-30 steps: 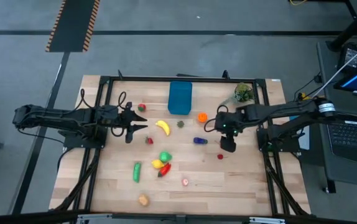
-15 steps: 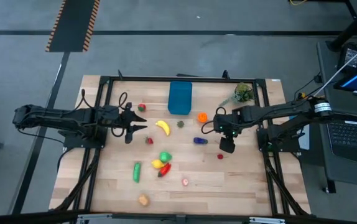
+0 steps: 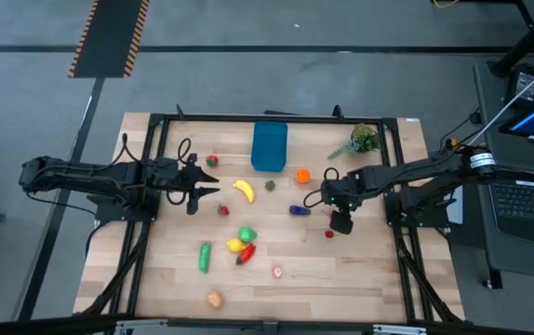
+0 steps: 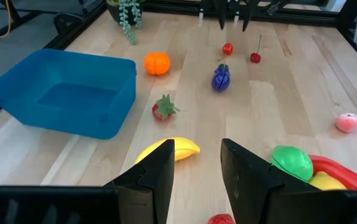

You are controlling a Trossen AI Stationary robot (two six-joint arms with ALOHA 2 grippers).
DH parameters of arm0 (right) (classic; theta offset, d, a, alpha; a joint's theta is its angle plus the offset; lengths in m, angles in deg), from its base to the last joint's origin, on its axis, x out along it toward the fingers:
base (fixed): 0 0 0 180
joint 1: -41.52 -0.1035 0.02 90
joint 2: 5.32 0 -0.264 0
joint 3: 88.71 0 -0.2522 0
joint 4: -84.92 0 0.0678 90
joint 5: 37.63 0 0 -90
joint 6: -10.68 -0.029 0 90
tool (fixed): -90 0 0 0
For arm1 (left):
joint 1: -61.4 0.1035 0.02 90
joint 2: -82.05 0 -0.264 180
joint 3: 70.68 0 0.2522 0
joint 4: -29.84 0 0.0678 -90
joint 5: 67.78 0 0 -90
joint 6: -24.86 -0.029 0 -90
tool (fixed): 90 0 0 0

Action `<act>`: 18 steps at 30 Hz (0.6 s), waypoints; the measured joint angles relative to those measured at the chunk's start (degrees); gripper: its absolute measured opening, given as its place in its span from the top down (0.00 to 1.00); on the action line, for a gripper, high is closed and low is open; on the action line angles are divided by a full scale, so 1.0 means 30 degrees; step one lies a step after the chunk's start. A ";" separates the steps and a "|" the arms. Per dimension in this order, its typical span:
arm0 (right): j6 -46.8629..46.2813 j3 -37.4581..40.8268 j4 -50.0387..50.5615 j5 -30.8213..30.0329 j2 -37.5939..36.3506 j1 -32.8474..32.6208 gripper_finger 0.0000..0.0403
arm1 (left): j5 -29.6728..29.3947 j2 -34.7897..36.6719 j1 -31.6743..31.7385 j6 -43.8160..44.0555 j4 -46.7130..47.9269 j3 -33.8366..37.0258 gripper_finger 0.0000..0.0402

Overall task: Pick and placing Produce into tupperware
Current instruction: Put the top cherry into the blue bin

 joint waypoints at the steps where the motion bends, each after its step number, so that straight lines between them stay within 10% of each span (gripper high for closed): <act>1: 0.0040 0.0182 -0.0328 -0.0007 0.0000 0.0000 0.44 | 0.0000 0.0001 0.0000 -0.0005 0.0000 0.0000 0.69; 18: -0.0005 0.1201 -0.1952 -0.0824 0.0000 0.0000 0.44 | 0.0000 0.0003 0.0007 0.0000 -0.0029 0.0000 0.69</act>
